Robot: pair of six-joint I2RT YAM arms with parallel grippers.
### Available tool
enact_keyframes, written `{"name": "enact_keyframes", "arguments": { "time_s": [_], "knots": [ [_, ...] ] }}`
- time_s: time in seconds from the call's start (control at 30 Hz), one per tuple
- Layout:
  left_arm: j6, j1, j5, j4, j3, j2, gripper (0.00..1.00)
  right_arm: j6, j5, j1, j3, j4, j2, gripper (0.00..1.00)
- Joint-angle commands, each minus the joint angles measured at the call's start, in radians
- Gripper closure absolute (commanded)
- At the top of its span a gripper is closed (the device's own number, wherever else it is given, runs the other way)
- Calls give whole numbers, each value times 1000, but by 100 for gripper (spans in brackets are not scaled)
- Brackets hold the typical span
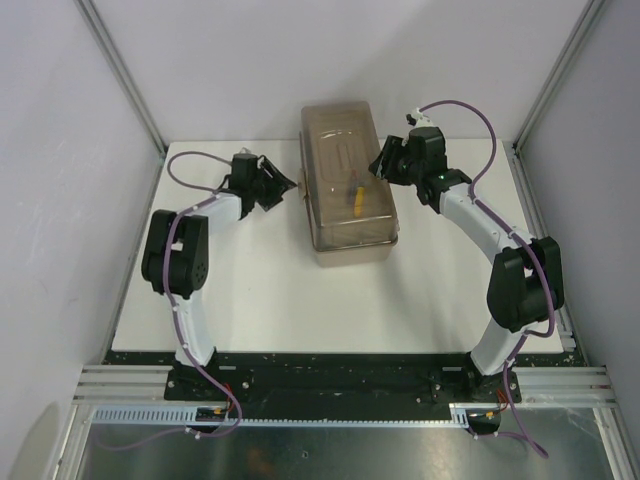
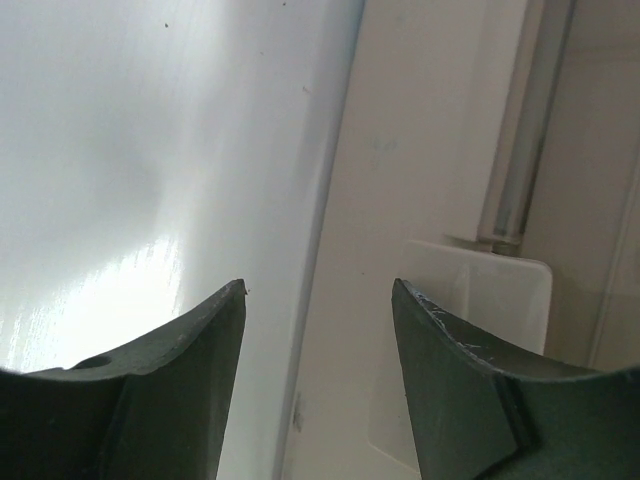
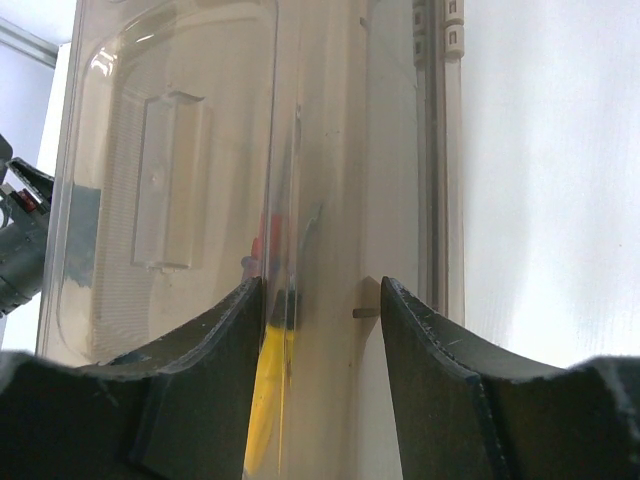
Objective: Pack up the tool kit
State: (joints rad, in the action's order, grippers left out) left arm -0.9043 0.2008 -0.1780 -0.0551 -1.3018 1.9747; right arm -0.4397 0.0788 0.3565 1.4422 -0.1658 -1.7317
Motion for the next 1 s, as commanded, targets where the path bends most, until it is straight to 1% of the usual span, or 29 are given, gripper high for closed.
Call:
{"name": "enact_keyframes", "arguments": {
  "time_s": [0.0, 0.27, 0.73, 0.93, 0.97],
  "knots": [
    [47, 16, 12, 62, -62, 25, 36, 33, 48, 33, -35, -71, -47, 47],
    [64, 41, -2, 81, -90, 37, 36, 50, 72, 29, -36, -72, -53, 48],
    [140, 94, -65, 76, -207, 89, 39, 93, 125, 45, -36, -108, -69, 48],
    [124, 108, -113, 64, -204, 108, 40, 97, 144, 54, -37, -124, -77, 48],
    [117, 109, -130, 38, -195, 107, 41, 94, 150, 56, -37, -125, -80, 48]
  ]
}}
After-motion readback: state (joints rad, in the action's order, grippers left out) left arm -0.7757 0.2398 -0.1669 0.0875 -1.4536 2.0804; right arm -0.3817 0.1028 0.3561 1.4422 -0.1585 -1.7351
